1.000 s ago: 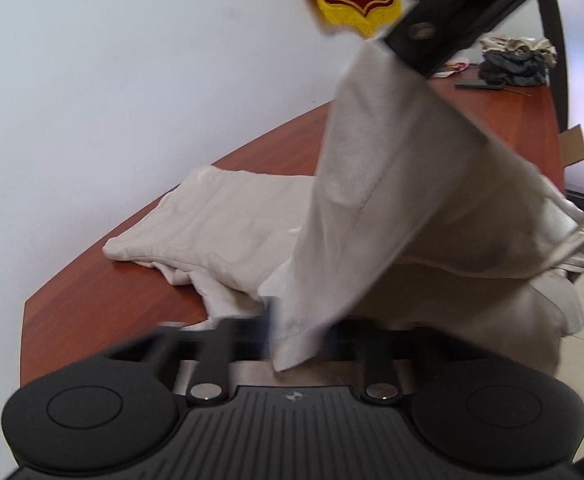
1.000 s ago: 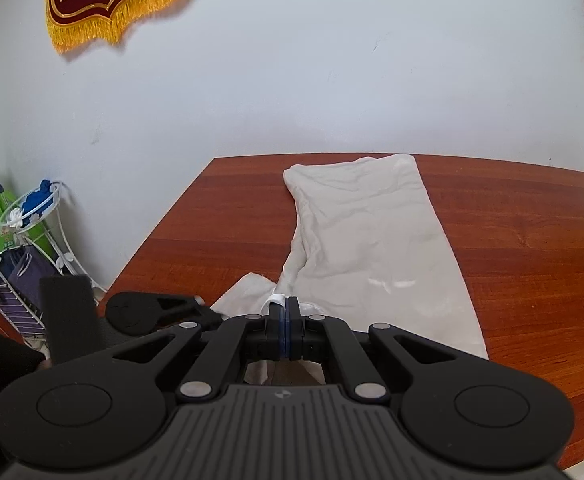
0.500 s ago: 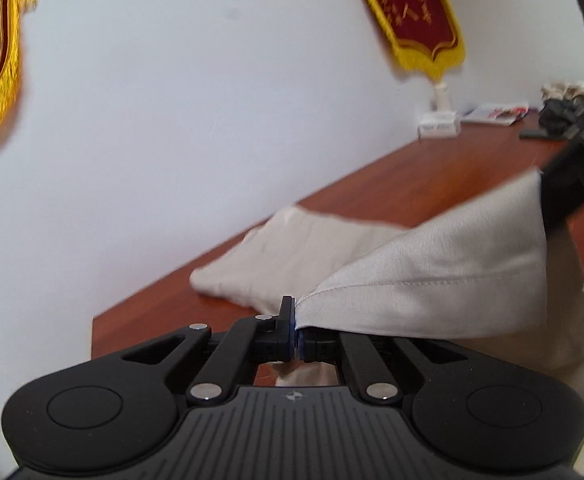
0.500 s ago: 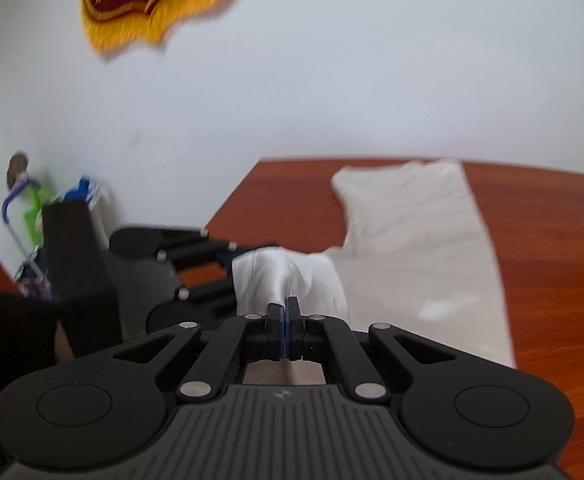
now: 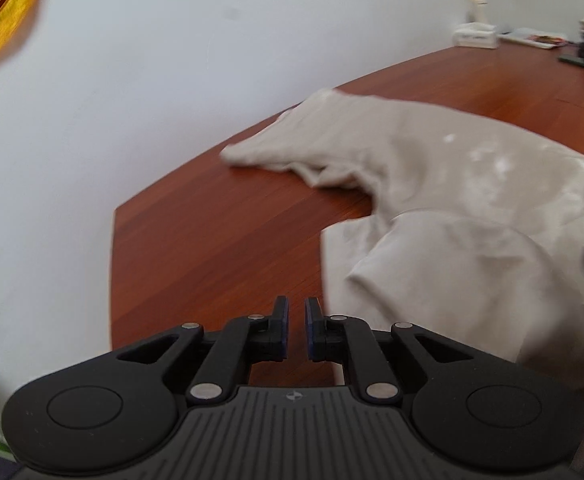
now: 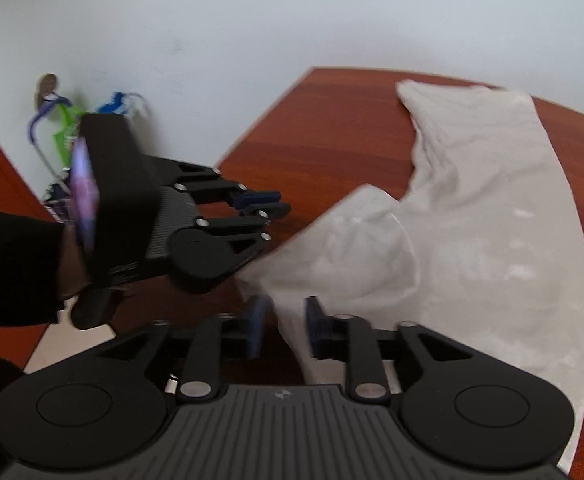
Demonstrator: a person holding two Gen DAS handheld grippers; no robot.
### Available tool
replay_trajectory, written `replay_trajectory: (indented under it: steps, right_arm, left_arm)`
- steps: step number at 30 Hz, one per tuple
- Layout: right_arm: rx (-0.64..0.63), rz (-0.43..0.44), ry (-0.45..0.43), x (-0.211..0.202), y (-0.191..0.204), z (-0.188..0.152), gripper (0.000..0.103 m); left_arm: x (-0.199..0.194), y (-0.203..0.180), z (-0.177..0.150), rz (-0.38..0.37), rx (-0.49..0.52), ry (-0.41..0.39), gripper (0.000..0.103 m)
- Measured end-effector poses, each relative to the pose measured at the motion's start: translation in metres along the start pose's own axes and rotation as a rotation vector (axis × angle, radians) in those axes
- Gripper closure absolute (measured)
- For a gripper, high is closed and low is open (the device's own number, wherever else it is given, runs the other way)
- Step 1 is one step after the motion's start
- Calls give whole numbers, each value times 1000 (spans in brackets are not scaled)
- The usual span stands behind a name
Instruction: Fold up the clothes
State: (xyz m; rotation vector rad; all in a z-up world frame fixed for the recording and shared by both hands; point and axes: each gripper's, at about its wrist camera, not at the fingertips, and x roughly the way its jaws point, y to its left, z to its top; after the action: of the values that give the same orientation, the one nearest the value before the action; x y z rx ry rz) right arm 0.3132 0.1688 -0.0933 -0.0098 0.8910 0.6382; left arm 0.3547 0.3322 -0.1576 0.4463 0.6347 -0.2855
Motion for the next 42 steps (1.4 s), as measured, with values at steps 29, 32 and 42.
replay_trajectory:
  steps: [29, 32, 42]
  right_arm:
    - [233, -437, 8, -79, -69, -97, 57]
    - [264, -460, -2, -86, -70, -103, 56]
    - [324, -507, -8, -97, -70, -115, 56]
  left_arm:
    - [55, -5, 46, -379, -278, 170, 74]
    - [65, -1, 44, -397, -313, 201, 74]
    - [61, -3, 45, -432, -312, 131, 102]
